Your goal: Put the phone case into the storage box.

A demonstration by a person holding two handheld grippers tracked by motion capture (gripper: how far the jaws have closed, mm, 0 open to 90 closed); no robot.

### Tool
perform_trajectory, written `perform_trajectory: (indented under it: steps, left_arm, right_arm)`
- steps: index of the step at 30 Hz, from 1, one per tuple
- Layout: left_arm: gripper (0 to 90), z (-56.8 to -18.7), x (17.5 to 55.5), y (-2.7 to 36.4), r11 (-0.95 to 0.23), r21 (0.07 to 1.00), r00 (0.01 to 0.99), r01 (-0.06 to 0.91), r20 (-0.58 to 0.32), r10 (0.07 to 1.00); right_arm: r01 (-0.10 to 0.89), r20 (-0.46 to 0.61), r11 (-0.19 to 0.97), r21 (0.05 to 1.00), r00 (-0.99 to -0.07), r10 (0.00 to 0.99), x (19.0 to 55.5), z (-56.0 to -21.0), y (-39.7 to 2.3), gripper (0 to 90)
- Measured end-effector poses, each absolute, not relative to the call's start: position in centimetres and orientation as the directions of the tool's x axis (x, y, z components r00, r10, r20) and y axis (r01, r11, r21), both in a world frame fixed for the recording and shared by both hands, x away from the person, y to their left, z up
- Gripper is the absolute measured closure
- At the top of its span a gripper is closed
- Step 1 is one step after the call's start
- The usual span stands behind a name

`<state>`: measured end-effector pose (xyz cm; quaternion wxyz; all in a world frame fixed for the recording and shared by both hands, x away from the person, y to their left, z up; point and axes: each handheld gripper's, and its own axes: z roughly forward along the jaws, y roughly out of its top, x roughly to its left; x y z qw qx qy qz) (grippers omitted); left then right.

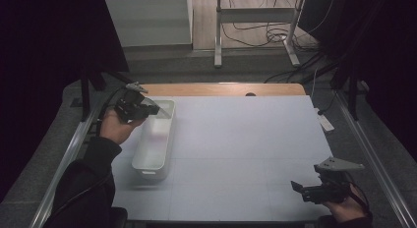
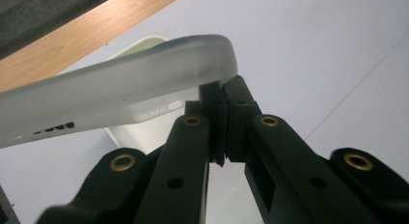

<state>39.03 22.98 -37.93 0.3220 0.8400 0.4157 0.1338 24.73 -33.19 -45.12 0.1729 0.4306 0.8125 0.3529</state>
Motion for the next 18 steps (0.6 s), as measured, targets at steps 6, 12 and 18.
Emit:
perform_trajectory:
  steps: [6, 12, 18]
  left_arm:
    - [88.3, -38.4, 39.9, 22.9, -0.444, 0.635, 0.605, 0.633, -0.047, 0.795]
    - [88.3, -39.0, 41.0, 22.7, -0.443, 0.616, 0.595, 0.651, -0.052, 0.802]
    - [88.3, -39.5, 41.8, 22.4, -0.439, 0.603, 0.583, 0.667, -0.056, 0.81]
  right_arm:
    - [0.578, 0.024, 0.382, 0.721, -0.572, 0.82, 24.8, -45.2, -33.2, 0.0]
    - [0.578, 0.023, 0.385, 0.719, -0.574, 0.819, 24.8, -45.2, -33.1, 0.0]
    - [0.581, 0.023, 0.388, 0.716, -0.575, 0.818, 24.8, -45.2, -33.1, 0.0]
